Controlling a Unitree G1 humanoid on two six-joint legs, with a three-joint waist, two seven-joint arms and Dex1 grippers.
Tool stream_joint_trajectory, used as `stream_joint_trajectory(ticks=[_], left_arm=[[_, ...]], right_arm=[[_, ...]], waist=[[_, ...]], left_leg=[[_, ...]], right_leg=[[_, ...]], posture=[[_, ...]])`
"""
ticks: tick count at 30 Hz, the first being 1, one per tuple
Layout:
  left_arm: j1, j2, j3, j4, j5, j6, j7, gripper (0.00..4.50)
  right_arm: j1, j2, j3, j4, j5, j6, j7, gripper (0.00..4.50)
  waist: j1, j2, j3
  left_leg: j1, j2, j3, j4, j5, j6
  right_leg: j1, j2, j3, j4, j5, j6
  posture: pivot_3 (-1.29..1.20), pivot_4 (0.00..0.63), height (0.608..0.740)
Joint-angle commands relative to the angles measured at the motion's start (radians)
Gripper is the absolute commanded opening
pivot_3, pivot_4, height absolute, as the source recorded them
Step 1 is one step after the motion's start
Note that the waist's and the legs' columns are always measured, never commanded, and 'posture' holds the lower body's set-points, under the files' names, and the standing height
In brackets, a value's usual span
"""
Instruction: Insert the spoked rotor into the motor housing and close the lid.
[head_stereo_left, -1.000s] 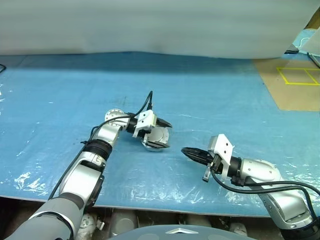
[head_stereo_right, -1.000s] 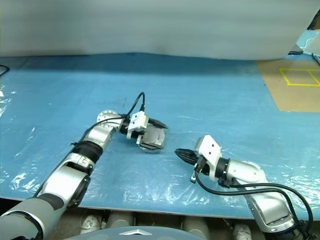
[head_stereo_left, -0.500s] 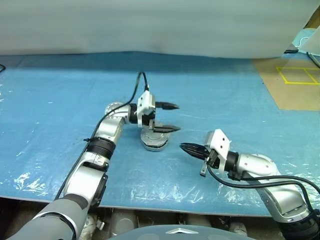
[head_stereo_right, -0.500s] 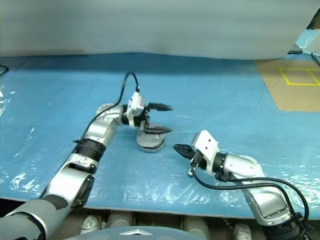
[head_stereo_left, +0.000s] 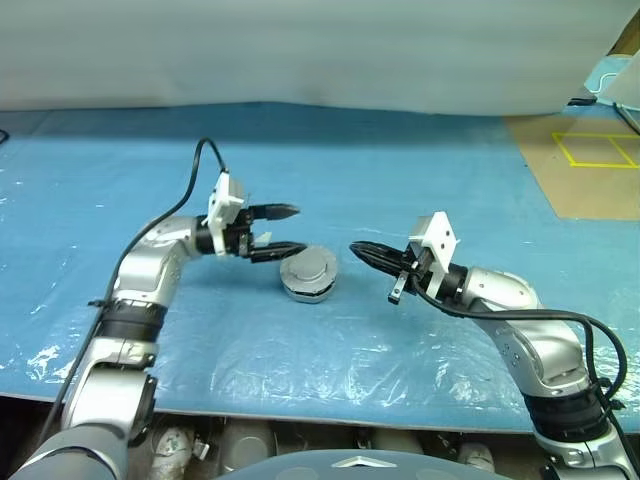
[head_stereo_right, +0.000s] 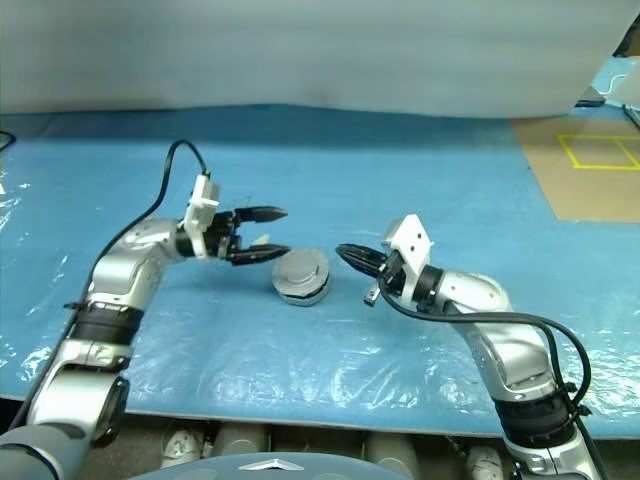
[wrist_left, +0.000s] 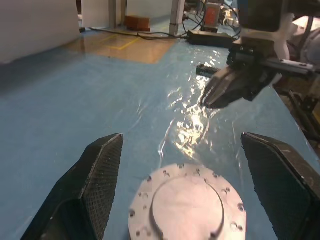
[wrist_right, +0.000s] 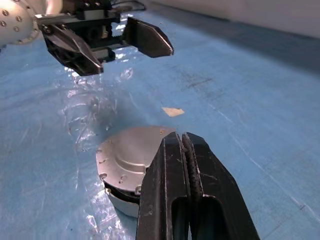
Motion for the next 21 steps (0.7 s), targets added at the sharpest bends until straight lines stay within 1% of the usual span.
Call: stream_joint_trajectory(ticks=[1,4,6,8,9,12,15,18,21], left_arm=[[0.075,0.027,0.042,-0.110,-0.018,-0.028,0.031,3.98],[0.204,0.059,0.051,-0.201,-0.004,-0.057,0.047,3.98],[0.262,0.066,0.063,-0.251,-0.012,-0.059,0.072,3.98],[0.293,0.061,0.069,-0.287,-0.017,-0.055,0.108,3.98],[0.303,0.054,0.074,-0.301,-0.023,-0.048,0.129,3.98],[0.330,0.049,0.077,-0.325,-0.032,-0.046,0.165,3.98],[0.351,0.055,0.088,-0.321,-0.030,-0.064,0.184,3.98],[0.347,0.049,0.129,-0.319,-0.060,-0.031,0.240,3.98],[0.384,0.079,0.125,-0.313,-0.023,-0.077,0.225,3.98]], right_arm=[[-0.050,-0.005,0.030,0.049,-0.005,-0.068,0.085,0.59],[-0.094,0.002,0.092,0.146,-0.063,-0.146,0.147,1.69],[-0.129,0.030,0.111,0.211,-0.080,-0.187,0.166,2.38],[-0.163,0.054,0.112,0.255,-0.076,-0.205,0.183,3.11],[-0.180,0.061,0.118,0.280,-0.085,-0.218,0.194,3.41],[-0.222,0.069,0.148,0.359,-0.124,-0.269,0.238,4.49],[-0.260,0.090,0.175,0.387,-0.142,-0.277,0.261,4.49],[-0.290,0.097,0.208,0.412,-0.175,-0.292,0.295,4.49],[-0.323,0.116,0.222,0.460,-0.196,-0.311,0.311,4.49]], waist=[[-0.001,0.000,0.000],[-0.012,0.000,0.000],[-0.020,0.000,0.000],[-0.021,0.000,0.000],[-0.021,0.000,0.000],[-0.022,0.000,0.000],[-0.023,0.000,0.000],[-0.024,0.000,0.000],[-0.027,0.000,0.000]], left_leg=[[0.000,0.000,0.000,0.000,0.000,0.000],[-0.001,0.000,0.000,0.000,0.000,0.000],[-0.001,0.000,0.000,0.000,0.000,0.000],[-0.001,0.001,0.000,0.000,0.000,0.000],[-0.001,0.001,0.000,0.001,0.000,0.000],[-0.001,0.001,0.001,0.004,0.000,0.000],[0.000,0.001,0.001,0.005,0.000,0.001],[-0.001,0.002,0.001,0.005,0.000,0.001],[0.000,0.002,0.001,0.005,0.000,0.001]], right_leg=[[0.000,0.000,0.000,0.000,0.000,0.000],[-0.001,0.000,0.000,0.000,0.000,0.000],[-0.001,0.000,0.000,0.000,0.000,0.000],[-0.001,0.000,0.000,0.001,0.000,-0.001],[-0.001,0.000,0.000,0.001,-0.001,-0.002],[-0.001,0.000,0.000,0.002,-0.002,-0.004],[0.000,0.000,0.001,0.002,-0.003,-0.005],[-0.001,0.001,0.000,0.003,-0.002,-0.005],[-0.001,0.001,0.000,0.004,-0.002,-0.005]], posture=[[0.00,0.150,0.740],[0.00,0.150,0.740],[0.00,0.150,0.740],[0.00,0.150,0.740],[0.00,0.150,0.740],[0.00,0.150,0.740],[0.00,0.150,0.740],[0.00,0.150,0.740],[0.00,0.150,0.740]])
